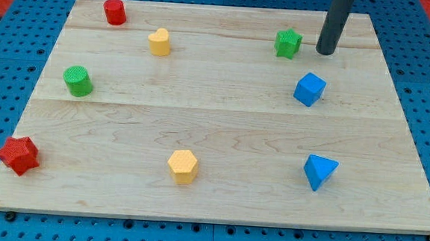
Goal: Move the yellow heart to the top center of the board
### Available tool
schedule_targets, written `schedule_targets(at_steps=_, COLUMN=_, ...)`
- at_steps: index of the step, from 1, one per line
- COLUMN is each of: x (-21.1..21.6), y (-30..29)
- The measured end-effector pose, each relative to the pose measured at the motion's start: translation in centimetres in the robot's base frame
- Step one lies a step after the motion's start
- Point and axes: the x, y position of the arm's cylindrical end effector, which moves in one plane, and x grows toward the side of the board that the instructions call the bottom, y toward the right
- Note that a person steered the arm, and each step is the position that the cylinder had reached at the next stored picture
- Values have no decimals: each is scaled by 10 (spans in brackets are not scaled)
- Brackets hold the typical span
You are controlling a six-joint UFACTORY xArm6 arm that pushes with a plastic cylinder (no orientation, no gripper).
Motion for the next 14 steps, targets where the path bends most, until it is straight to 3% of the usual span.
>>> schedule_targets(at_steps=2, x=42, y=2)
schedule_targets(at_steps=3, x=42, y=-50)
schedule_targets(at_steps=6, x=44, y=-298)
schedule_targets(at_steps=8, x=4, y=-278)
schedule_targets(at_steps=9, x=-16, y=-345)
schedule_targets(at_steps=10, x=-21, y=-339)
schedule_targets(at_steps=11, x=-25, y=-295)
schedule_targets(at_steps=12, x=-51, y=-330)
schedule_targets(at_steps=13, x=-59, y=-309)
schedule_targets(at_steps=14, x=-55, y=-244)
